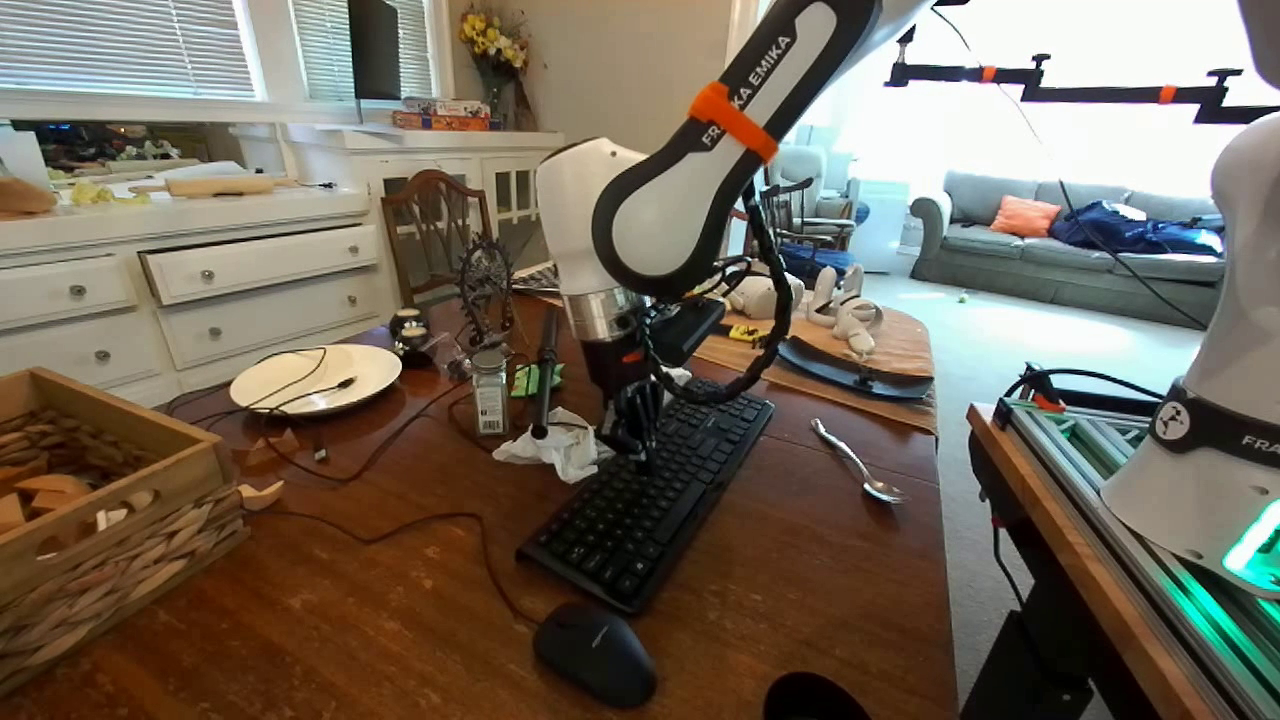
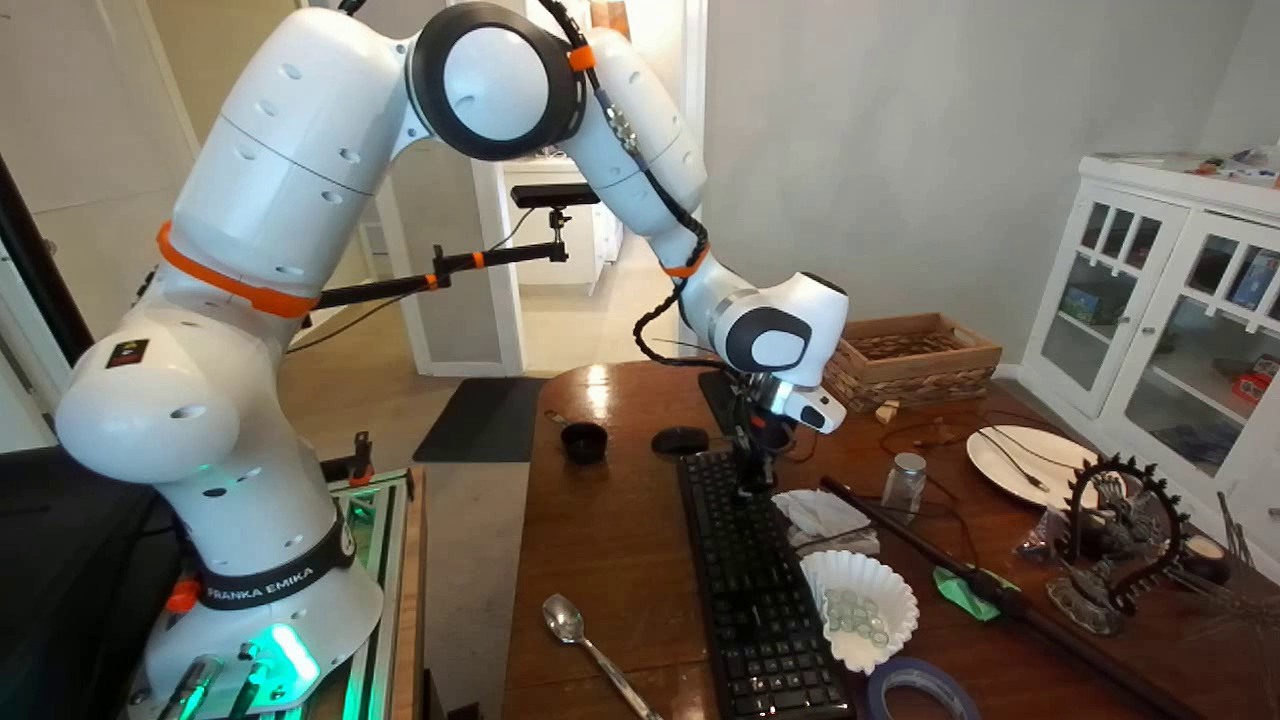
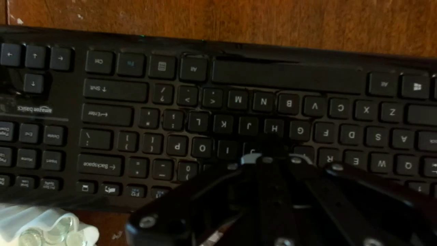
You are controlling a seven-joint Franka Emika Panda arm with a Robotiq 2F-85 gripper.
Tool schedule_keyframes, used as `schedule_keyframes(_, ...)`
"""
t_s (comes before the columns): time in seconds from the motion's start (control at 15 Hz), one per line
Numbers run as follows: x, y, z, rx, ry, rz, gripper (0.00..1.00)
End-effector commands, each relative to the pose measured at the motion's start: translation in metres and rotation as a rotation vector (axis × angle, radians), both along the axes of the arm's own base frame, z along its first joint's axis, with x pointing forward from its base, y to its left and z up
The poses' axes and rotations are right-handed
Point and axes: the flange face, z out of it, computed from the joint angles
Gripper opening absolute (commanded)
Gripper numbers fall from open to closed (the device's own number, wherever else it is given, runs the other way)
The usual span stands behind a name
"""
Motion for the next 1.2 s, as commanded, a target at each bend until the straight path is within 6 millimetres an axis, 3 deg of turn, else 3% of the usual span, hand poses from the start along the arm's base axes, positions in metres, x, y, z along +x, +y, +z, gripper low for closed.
schedule_keyframes(0.0, -0.015, 0.001, 0.013, -0.010, 0.034, -0.045, 0.00)
schedule_keyframes(0.73, -0.038, -0.031, 0.019, -0.014, 0.044, -0.152, 0.00)
schedule_keyframes(1.13, -0.041, -0.050, 0.017, -0.014, 0.034, -0.172, 0.00)
